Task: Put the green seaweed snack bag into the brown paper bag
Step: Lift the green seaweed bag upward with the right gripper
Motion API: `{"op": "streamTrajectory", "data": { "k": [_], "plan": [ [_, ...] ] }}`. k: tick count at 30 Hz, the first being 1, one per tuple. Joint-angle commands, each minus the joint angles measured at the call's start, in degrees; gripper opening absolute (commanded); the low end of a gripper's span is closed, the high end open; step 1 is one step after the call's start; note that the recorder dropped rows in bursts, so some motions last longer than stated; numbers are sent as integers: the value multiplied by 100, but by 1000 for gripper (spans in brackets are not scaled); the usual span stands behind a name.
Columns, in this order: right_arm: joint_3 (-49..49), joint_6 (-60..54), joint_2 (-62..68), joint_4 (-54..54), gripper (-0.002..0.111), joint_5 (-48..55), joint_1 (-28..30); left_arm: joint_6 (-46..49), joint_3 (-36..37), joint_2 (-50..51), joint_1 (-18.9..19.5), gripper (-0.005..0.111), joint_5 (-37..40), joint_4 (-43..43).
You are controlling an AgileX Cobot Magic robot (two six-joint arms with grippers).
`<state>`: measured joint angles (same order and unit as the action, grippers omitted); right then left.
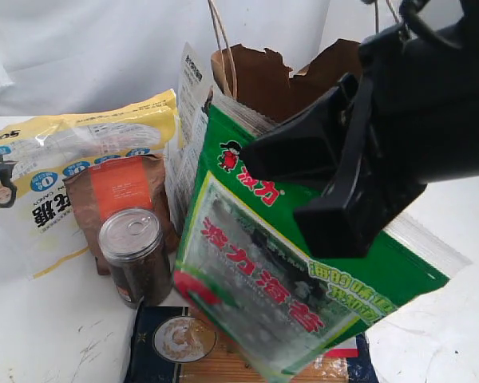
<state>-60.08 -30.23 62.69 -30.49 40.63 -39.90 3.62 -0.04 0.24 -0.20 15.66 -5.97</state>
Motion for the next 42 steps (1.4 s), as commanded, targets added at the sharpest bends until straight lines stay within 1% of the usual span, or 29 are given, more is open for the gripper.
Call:
{"op": "streamTrajectory", "data": {
  "k": [1, 7, 14, 17, 21, 27, 31, 34, 42],
  "plan": [
    [-43, -189, -53, -224, 0, -289, -3, -20, 4, -24, -9, 0, -47, -66],
    [-150, -237, -42, -224, 0, -714, -3, -20, 4, -24, -9, 0, -47, -66],
    [-1320, -344, 503, -427, 0, -540, -3, -20, 4, -24, -9, 0, -47, -66],
    [-1940, -391, 751, -307, 0, -540, -3, -20, 4, -24, -9, 0, -47, -66],
    [-2412, -475, 870, -178, 0, -540, -3, -20, 4, -24, -9, 0, -47, -66],
    [-3196, -282, 943, 594, 0, -604, -3, -20, 4, -24, -9, 0, -47, -66],
    [-3532, -282, 943, 774, 0, -724, -3, -20, 4, -24, -9, 0, -47, -66],
    [-3763, -159, 943, 1102, 0, -774, -3, -20, 4, -24, -9, 0, -47, -66],
    [-4122, 837, 943, 2816, 0, -759, 56, -20, 4, -24, -9, 0, -47, -66]
  ]
}}
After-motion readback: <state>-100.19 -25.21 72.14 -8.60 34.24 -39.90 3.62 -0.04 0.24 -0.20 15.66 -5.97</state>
